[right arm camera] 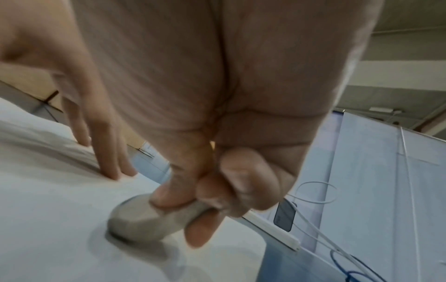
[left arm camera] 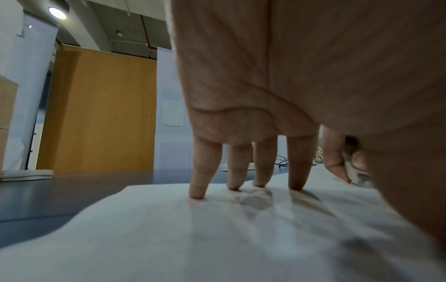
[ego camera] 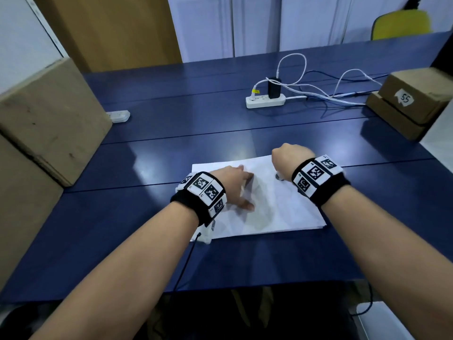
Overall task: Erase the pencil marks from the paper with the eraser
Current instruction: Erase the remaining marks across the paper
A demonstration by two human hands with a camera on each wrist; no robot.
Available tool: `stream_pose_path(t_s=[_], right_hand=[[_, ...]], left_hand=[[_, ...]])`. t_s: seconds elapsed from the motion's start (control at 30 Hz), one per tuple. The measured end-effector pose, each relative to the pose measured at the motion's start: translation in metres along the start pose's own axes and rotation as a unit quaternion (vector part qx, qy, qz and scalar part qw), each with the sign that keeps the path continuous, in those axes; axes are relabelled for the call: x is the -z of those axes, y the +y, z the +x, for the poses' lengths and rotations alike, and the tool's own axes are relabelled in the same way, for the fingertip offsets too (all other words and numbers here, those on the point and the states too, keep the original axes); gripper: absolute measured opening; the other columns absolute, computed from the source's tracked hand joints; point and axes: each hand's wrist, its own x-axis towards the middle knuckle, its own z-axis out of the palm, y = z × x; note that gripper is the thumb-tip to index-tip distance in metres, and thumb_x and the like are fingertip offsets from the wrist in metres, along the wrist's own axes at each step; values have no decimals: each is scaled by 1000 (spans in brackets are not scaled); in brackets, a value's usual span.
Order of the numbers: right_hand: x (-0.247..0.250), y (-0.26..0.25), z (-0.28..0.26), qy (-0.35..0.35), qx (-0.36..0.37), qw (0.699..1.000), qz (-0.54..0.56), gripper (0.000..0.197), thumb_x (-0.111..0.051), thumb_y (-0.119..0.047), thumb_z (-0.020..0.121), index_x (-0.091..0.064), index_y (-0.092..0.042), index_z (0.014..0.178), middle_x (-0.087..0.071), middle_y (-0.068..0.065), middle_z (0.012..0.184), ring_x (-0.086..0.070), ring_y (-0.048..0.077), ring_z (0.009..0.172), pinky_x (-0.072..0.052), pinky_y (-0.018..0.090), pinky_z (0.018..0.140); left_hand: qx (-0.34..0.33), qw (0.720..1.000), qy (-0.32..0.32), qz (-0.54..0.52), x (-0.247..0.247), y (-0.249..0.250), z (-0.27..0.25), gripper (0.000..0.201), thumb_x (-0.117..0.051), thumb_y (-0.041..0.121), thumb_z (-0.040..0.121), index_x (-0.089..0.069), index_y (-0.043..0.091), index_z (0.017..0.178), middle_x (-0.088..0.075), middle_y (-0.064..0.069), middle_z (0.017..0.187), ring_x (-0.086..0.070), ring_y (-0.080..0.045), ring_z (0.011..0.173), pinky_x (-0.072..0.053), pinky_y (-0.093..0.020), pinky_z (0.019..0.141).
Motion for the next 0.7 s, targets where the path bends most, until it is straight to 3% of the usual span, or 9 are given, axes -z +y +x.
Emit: stream_pose_path(t_s=[0.1, 0.2, 0.37, 0.47, 0.53, 0.63, 0.7], right_hand=[[-2, -1, -4, 6, -4, 1000, -6, 19, -60, -9, 87, -65, -8, 105, -67, 11, 105, -61, 33, 83, -43, 33, 64], [-1, -2, -10, 19, -3, 1000, -18, 14, -58, -11, 89, -65, -8, 100, -66, 11, 101, -53, 31, 74, -43, 33, 64], [1, 12, -22, 6, 6, 998, 65, 13, -64, -27, 86, -69, -20, 95, -66, 5, 95, -62, 30, 82, -52, 32, 70], [4, 12, -45, 28, 58, 977, 204, 8, -64, -22, 88, -71, -24, 89, -69, -9, 84, -59, 10, 78, -49, 26, 66], [2, 2, -64, -22, 108, 953, 281, 6, -66, -22, 88, -72, -24, 87, -69, -10, 79, -60, 1, 63, -49, 18, 57], [-8, -12, -70, -93, 123, 950, 273, 7, -63, -21, 90, -70, -19, 88, -65, -5, 65, -58, 7, 43, -52, 26, 46], [-11, -13, -60, -72, 109, 963, 234, 9, -62, -23, 91, -70, -19, 92, -64, -6, 71, -60, 9, 52, -52, 27, 56]], left_hand=[[-5, 999, -49, 16, -5, -9, -16, 118, -78, 68, 63, -15, 31, 156, -5, 0, 165, -12, -25, 150, -25, -49, 117], [-5, 997, -76, 13, -6, -13, -22, 126, -78, 68, 63, 0, 34, 157, 10, 4, 164, 4, -21, 151, -16, -48, 120], [-6, 997, -73, 1, -11, -16, -18, 129, -79, 68, 62, 2, 35, 156, 13, 3, 164, 7, -22, 151, -16, -51, 120], [-10, 998, -69, 1, -12, -17, -17, 129, -78, 69, 62, 3, 34, 156, 13, 1, 163, 7, -24, 151, -15, -50, 120], [-9, 998, -66, 5, -13, -16, -17, 129, -77, 70, 62, 4, 34, 156, 14, 0, 163, 7, -24, 151, -16, -50, 120], [-6, 998, -67, 9, -15, -17, -16, 130, -77, 71, 62, 6, 34, 155, 16, 1, 163, 8, -24, 150, -16, -52, 120], [-7, 997, -72, 6, -15, -17, -15, 130, -77, 70, 62, 6, 34, 155, 16, 1, 163, 9, -24, 150, -15, -52, 120]])
